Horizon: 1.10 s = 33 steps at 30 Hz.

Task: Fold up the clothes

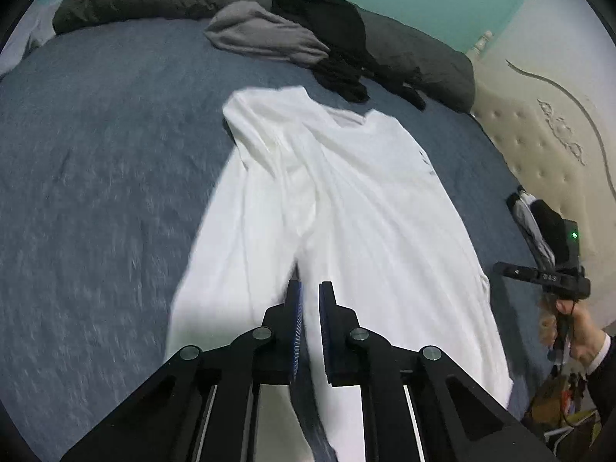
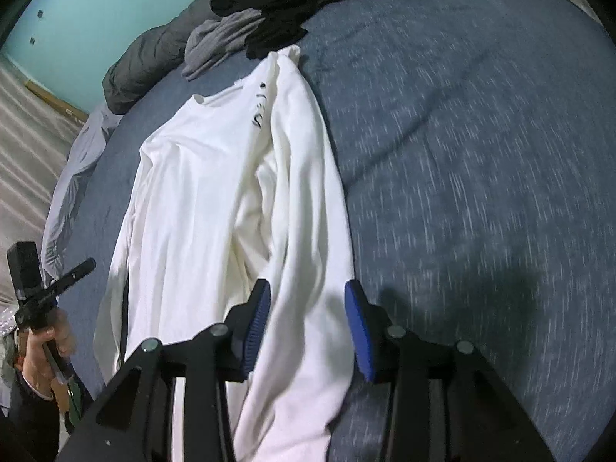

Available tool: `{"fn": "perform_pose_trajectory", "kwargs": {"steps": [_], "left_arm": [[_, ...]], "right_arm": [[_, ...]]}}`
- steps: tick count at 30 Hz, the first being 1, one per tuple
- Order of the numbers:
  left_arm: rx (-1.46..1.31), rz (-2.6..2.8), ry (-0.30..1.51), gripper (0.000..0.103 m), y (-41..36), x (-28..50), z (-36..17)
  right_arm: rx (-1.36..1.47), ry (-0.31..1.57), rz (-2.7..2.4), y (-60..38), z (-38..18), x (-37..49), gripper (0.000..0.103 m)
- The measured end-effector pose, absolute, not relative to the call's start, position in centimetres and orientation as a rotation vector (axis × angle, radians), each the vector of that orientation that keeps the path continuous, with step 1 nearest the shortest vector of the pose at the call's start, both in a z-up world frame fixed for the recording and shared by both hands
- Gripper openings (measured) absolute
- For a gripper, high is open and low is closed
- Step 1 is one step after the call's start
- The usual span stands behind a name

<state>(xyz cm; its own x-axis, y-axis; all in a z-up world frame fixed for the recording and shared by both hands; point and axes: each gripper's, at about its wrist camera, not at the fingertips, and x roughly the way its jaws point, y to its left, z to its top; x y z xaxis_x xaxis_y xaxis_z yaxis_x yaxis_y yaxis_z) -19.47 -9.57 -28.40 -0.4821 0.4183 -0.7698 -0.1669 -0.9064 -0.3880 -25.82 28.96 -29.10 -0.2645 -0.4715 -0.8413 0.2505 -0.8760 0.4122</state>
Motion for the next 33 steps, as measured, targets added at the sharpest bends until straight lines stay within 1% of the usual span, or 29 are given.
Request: {"fn": "perform_pose_trajectory", "kwargs": {"steps": [10, 15, 17, 19, 25, 26, 27, 28, 30, 33], "left_arm": [[-1.352, 2.392, -0.453, 0.010, -9.2, -16.6, -28.7], [-1.344, 2.390, -0.465, 0.010, -9.1, -15.3, -28.6], [-1.346, 2.384, -0.456, 0.010, -8.9, -14.8, -28.8], [-1.350, 2.390, -0.442, 0.010, -8.6, -14.4, -28.9], [-1.337, 2.407, -0.443, 0.010, -8.3, -13.4, -29.2], [-1.329, 2.416, -0.447, 0.010, -8.3, -13.2, -29.2], [-1.326, 2.428, -0.442, 0.010, -8.3, -13.1, -29.3], [-1.324, 2.442, -0.432, 0.010, -8.2, -13.0, -29.3], [-1.320, 2.463, -0.422, 0.010, -8.1, -12.8, -29.6], [-1.317, 2.485, -0.427, 0.010, -8.1, -12.5, -29.9]], "right_arm": [[1.591, -0.244, -2.131, 29.6, -29.6, -22.9, 0.040], [1.637, -0.220, -2.091, 29.9, -30.1, -21.3, 0.041], [1.654, -0.209, -2.074, 29.8, -30.4, -20.7, 0.041], [1.682, -0.197, -2.054, 29.7, -31.0, -20.1, 0.046], [1.713, -0.197, -2.015, 29.1, -32.6, -18.8, 0.046], [1.705, -0.189, -2.012, 28.9, -32.7, -18.6, 0.038], [1.695, -0.178, -2.012, 28.7, -32.7, -18.5, 0.021], [1.685, -0.166, -2.013, 28.5, -32.7, -18.4, 0.012], [1.662, -0.160, -2.020, 28.4, -32.3, -18.2, 0.005], [1.614, -0.148, -2.055, 28.9, -31.0, -18.2, 0.004]]}}
